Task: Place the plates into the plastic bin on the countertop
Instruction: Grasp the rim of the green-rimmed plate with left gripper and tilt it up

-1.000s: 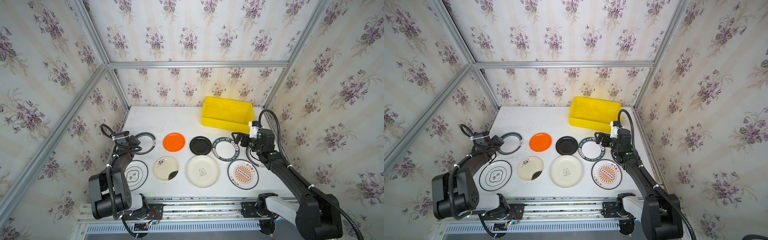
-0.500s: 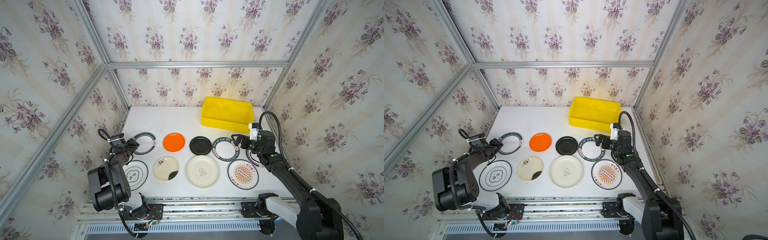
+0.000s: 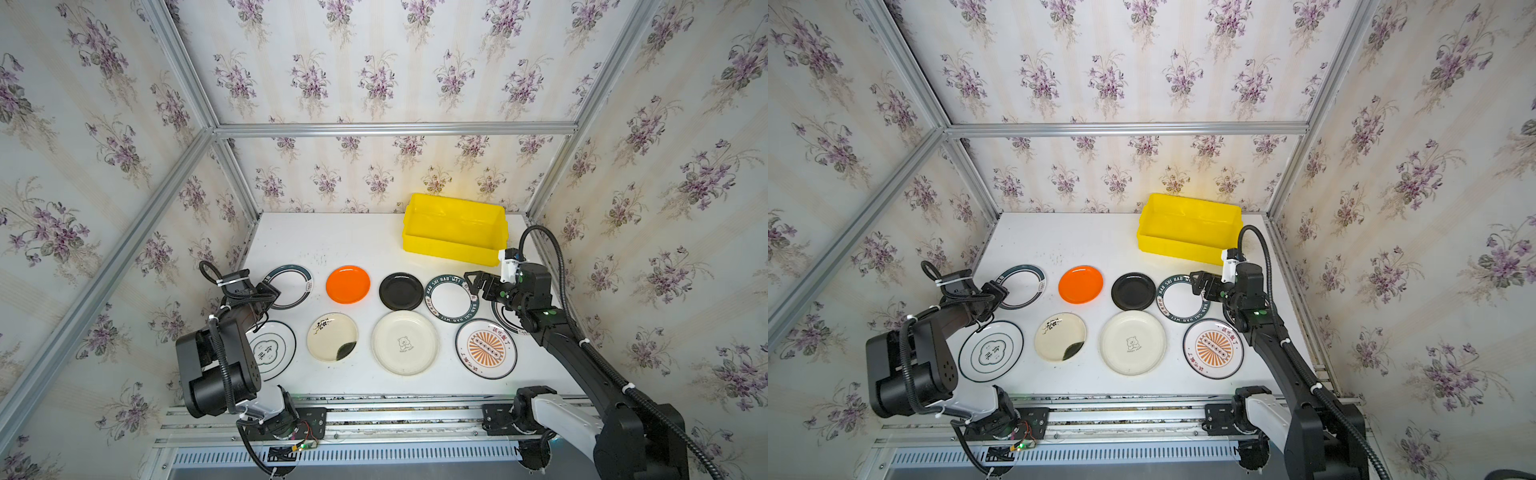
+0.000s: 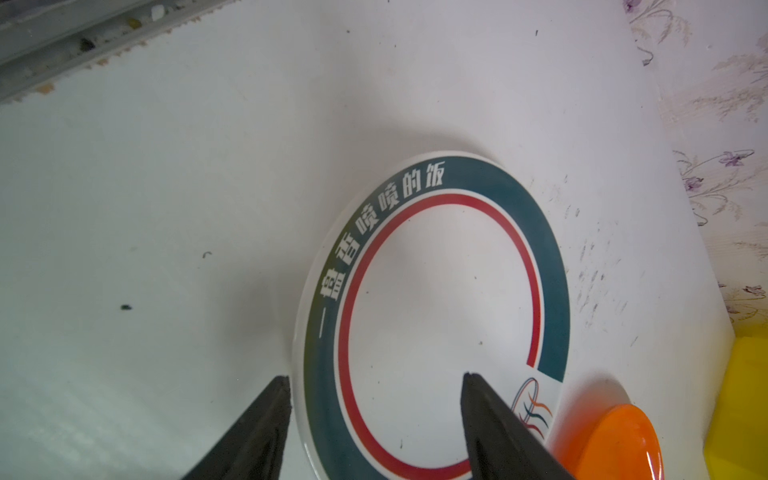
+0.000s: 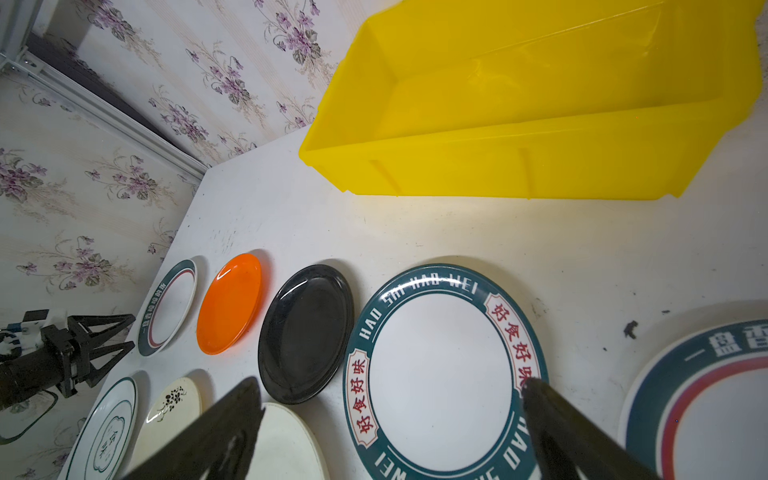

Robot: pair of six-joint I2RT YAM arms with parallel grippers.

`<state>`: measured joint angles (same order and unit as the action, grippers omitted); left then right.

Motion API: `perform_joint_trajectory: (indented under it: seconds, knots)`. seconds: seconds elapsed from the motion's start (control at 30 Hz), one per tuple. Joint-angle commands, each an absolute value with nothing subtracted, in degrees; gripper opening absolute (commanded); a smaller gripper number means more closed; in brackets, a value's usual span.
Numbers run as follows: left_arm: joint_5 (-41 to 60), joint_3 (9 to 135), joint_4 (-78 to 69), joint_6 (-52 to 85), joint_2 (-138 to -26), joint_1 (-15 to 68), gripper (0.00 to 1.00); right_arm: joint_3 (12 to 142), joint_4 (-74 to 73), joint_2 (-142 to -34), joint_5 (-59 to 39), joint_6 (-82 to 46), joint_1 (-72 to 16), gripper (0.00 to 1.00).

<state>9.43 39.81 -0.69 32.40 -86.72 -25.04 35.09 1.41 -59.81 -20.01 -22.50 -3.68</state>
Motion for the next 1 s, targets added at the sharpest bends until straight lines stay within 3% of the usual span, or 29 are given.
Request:
perform_joint_trajectory:
  seconds: [0.0, 0.5, 0.97]
  knots:
    - [9.2, 40.5, -0.7, 32.8, -87.3, -25.0, 0.69, 35.5, 1.3, -59.8, -19.5, -22.4, -3.7, 1.00]
    - [8.2, 43.0, -0.9, 35.1, -92.2, -25.1, 0.65, 35.1, 3.9, -58.6, -17.0, -21.9, -3.7, 1.00]
    - [9.3, 45.9, -0.5, 37.7, -94.9, -24.6, 0.37, 33.7, 6.2, -54.5, -11.6, -21.9, -3.8, 0.99]
